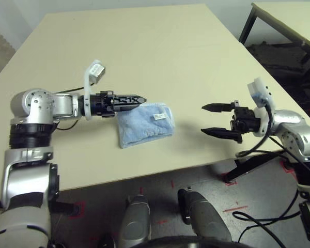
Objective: Fold the towel and set it aside.
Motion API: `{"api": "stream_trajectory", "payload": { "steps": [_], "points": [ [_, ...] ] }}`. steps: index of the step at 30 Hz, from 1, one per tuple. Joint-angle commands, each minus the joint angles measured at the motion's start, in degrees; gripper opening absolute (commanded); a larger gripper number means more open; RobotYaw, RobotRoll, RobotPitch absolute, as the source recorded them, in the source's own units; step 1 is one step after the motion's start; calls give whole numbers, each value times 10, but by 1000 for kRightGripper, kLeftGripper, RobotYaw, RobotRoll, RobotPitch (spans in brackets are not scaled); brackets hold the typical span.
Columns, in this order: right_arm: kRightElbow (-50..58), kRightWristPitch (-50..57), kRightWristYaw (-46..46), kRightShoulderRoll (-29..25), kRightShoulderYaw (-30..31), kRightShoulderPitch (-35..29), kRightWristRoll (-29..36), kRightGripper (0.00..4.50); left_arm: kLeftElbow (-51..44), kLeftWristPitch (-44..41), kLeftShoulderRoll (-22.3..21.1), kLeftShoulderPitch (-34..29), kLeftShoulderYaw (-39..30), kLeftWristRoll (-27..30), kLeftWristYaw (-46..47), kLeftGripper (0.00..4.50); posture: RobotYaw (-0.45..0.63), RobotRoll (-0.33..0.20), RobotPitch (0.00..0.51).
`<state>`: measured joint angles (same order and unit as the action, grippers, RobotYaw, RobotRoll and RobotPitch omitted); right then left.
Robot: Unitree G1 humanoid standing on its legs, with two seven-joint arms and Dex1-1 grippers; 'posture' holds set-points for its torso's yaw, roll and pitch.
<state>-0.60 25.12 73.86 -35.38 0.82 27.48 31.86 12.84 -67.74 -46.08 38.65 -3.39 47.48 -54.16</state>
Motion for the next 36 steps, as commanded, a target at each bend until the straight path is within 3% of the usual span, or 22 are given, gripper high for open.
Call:
{"api": "stream_trajectory", "payload": {
  "steps": [1, 4, 8, 11, 14, 22, 36],
  "points": [
    [-14, 2, -5, 19, 4, 24, 5, 2488, -17, 141, -8, -25, 17, -66, -61, 4500, 4, 0, 146],
    [-30, -1, -11, 49, 18, 53, -3, 1485, -14, 264, -3, -41, 15, -112, -105, 4500, 9, 0, 145],
    [-45, -1, -29, 95, 33, 80, -11, 30, -10, 362, 11, -54, 6, -145, -129, 4500, 19, 0, 145],
    [-47, 6, -23, 120, 55, 87, -11, 0, 5, 476, 9, -74, 22, -194, -176, 3947, 29, 0, 146],
    [-53, -1, -5, 133, 85, 90, -23, 0, 43, 566, 16, -76, 39, -231, -222, 2924, 34, 0, 148],
    [-139, -44, 1, 169, 132, 135, -84, 0, 60, 641, 63, -69, 43, -221, -318, 130, 17, 0, 156],
    [-258, -98, 0, 233, 152, 173, -148, 0, 35, 690, 68, -141, 48, -243, -334, 43, 35, 0, 163]
  ]
}}
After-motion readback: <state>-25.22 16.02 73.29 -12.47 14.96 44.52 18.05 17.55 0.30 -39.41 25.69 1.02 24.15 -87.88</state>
